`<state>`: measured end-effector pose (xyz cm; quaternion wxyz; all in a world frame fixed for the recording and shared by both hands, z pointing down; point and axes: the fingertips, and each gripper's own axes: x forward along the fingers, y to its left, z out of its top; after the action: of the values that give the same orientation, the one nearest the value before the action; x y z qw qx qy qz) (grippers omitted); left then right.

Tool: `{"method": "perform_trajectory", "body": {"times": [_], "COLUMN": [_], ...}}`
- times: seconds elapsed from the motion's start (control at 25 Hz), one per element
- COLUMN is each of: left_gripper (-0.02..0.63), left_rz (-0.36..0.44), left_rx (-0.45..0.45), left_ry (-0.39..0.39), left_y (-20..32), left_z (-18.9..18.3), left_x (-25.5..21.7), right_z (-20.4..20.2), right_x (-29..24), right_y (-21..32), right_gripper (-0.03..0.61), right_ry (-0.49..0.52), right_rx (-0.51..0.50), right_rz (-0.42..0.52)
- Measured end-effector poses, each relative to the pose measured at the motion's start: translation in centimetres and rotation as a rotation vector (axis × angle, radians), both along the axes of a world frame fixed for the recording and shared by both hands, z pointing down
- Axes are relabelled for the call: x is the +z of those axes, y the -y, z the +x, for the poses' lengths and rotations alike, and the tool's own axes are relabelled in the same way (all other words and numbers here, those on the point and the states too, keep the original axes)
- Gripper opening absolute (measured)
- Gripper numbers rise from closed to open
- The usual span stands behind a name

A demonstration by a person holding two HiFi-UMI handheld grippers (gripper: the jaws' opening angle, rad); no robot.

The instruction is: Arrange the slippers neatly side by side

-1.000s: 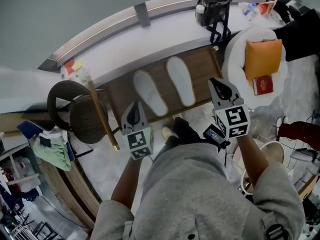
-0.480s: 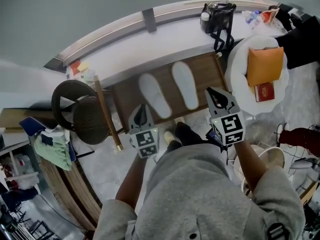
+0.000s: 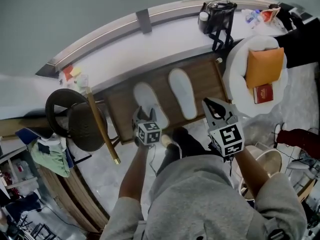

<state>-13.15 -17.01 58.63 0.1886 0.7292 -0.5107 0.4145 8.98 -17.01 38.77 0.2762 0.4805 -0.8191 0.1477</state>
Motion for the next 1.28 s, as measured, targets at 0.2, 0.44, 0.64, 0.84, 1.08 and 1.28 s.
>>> {"method": "perform_trajectory", "body": {"times": [0.2,0.44,0.64,0.84,1.08,1.28], "left_gripper": [0.038,0.032,0.032,0.032,0.032,0.034], "left_rz": [0.01,0.041,-0.012,-0.053,-0.069,-0.094], "left_rx": [-0.015,-0.012,-0.06,-0.143,-0.134,-0.097], "left_ry": [0.122,0.054,-0.01,-0.091,-0.1,-0.101], "left_y": [1.5,2.3,2.6,2.7,2.6,2.2], "left_z": [-0.2,2.2,4.0,5.6,6.9,7.9], "left_x": [1.8,0.1,0.9,1.1,1.3,1.4], "right_z": [1.1,2.3,2.6,3.7,4.0,4.0], "right_x": [0.5,0.8,1.0,1.4,1.6,1.6], "right_y": [1.2,1.9,2.3,2.3,2.4,2.5], "right_gripper": [0.032,0.032,0.032,0.032,0.032,0.032], "right_ry": [0.01,0.023,0.024,0.024,0.029,0.035], "right_rx": [0.012,0.025,0.023,0.037,0.04,0.036], "right_rz": [-0.023,-0.035,-0.035,-0.043,-0.048,-0.043]}}
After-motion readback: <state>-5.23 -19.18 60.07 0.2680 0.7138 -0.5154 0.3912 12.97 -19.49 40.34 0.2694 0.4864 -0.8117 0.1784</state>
